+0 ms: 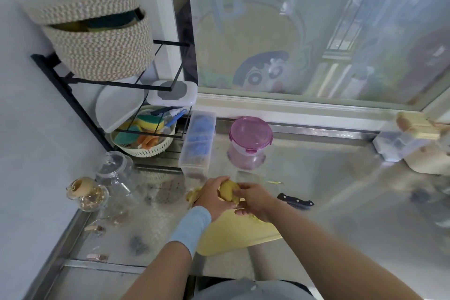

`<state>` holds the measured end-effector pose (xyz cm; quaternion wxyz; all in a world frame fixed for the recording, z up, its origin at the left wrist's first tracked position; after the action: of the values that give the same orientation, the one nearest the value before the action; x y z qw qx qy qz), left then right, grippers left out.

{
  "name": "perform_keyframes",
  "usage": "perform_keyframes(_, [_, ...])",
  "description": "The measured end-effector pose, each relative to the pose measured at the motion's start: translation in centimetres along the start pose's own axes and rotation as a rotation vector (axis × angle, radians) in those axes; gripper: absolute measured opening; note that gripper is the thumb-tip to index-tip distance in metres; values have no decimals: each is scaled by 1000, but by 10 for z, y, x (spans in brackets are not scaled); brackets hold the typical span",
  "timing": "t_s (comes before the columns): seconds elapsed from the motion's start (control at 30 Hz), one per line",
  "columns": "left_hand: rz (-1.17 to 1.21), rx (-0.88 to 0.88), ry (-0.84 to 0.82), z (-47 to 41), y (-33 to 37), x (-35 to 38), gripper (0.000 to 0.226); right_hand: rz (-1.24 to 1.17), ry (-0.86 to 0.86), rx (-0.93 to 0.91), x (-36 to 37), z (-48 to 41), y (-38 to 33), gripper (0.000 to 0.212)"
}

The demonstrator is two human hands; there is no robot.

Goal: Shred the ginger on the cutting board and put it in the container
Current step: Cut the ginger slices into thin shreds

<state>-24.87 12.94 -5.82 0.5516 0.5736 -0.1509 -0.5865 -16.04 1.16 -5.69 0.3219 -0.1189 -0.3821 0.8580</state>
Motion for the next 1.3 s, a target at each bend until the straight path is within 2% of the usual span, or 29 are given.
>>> perform_keyframes(0.17, [83, -50, -17, 27, -20, 12, 70, -139, -37, 58, 10, 8, 38, 33])
perform_keyframes(0.3, [109, -108, -15, 41, -36, 23, 67, -148, 9, 108, 16, 7, 57, 31])
perform_keyframes(0.4, [120, -156, -15, 43, -48, 30, 73, -107, 70, 139, 16, -2, 65, 30])
perform_keyframes(0.67, [-63, -225, 20, 34, -68, 39, 75, -121, 192, 159, 12, -24, 85, 35])
perform_keyframes(0.87, [-222, -191, -49, 32, -66, 50, 79, -31, 222, 124, 7, -32, 90, 21])
perform_keyframes(1.13, [-304, -223, 54, 40, -69, 44, 67, 18, 200, 109, 2, -31, 88, 5])
perform_keyframes(1.3, [-384, -148, 21, 38, -67, 55, 76, -34, 306, 113, -8, -27, 98, 11])
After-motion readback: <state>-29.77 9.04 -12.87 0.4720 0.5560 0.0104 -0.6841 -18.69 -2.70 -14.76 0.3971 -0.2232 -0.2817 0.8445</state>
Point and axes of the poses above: each hand's wrist, its own z-axis away from the middle knuckle, its own x-axis out of the palm, y = z × x, the point moved 4 cm from there along -z, towards the middle knuckle, and after that the axes turned 1 degree about z, right-handed, at the moved point
